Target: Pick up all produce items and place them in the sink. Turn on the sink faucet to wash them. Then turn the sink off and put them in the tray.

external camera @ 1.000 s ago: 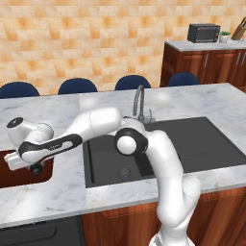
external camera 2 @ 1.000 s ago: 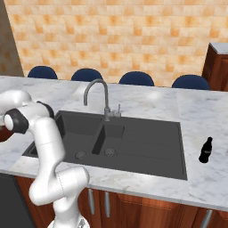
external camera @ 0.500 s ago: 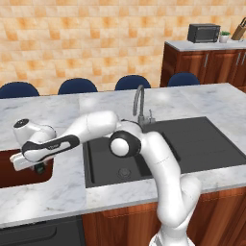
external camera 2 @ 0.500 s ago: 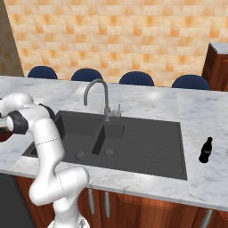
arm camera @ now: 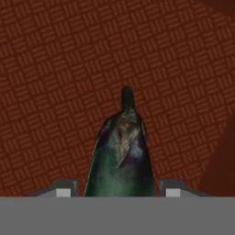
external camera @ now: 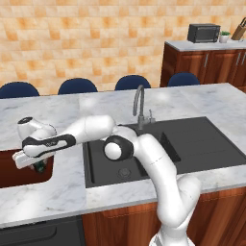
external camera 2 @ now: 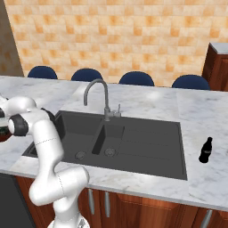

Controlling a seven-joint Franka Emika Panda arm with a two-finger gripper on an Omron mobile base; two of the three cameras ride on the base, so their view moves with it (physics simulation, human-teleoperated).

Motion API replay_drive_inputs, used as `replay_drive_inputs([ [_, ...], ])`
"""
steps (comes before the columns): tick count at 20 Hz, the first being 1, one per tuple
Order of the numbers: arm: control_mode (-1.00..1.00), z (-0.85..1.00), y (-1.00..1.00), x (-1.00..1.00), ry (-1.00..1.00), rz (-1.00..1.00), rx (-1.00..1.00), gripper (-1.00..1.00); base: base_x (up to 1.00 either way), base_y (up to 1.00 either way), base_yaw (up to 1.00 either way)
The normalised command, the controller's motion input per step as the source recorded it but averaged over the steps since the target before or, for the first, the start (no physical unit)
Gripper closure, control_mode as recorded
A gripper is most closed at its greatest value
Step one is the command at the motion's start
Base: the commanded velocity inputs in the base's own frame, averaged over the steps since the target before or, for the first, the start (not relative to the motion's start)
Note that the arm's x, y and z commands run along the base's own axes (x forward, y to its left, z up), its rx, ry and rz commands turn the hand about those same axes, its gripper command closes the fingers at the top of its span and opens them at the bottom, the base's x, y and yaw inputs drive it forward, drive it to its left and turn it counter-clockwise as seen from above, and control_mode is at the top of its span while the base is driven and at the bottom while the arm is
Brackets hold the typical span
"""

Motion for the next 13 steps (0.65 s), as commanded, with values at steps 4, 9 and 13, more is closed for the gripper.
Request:
replay_drive_inputs([
  [4,-1.00,0.30,0.01,0.02,0.07,0.09,0.00,-1.00,0.00,0.00,0.00],
  [9,-1.00,0.50,0.00,-0.01,0.03,0.05,0.00,-1.00,0.00,0.00,0.00],
  [13,-1.00,0.27,0.00,-0.18,0.01,0.03,-0.01,-1.00,0.00,0.00,0.00],
])
